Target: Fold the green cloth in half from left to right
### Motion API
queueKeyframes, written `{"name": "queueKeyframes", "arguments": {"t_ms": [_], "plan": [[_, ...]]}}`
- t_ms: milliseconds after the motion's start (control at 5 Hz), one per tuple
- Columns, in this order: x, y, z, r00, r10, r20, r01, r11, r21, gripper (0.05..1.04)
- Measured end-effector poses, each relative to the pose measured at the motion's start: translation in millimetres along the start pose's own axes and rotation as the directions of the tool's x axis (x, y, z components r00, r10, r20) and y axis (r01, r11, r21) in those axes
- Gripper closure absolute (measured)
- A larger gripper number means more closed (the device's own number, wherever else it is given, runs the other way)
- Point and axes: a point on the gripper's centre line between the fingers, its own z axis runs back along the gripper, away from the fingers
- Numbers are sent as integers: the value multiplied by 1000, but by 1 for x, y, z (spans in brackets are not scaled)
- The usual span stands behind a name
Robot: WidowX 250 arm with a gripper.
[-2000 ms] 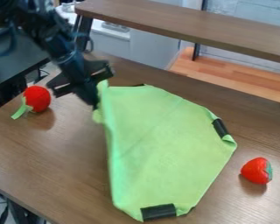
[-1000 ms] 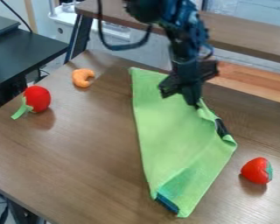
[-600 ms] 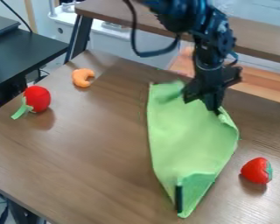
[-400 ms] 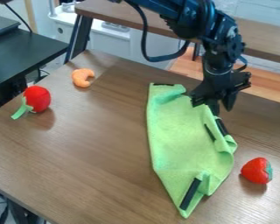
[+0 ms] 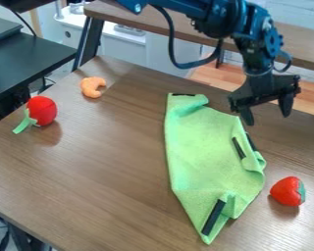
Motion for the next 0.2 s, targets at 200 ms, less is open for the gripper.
{"name": "queueKeyframes", "arguments": {"t_ms": [200], "plan": [[24,-11,36,975,-200,-92,195,979,-65,84]]}}
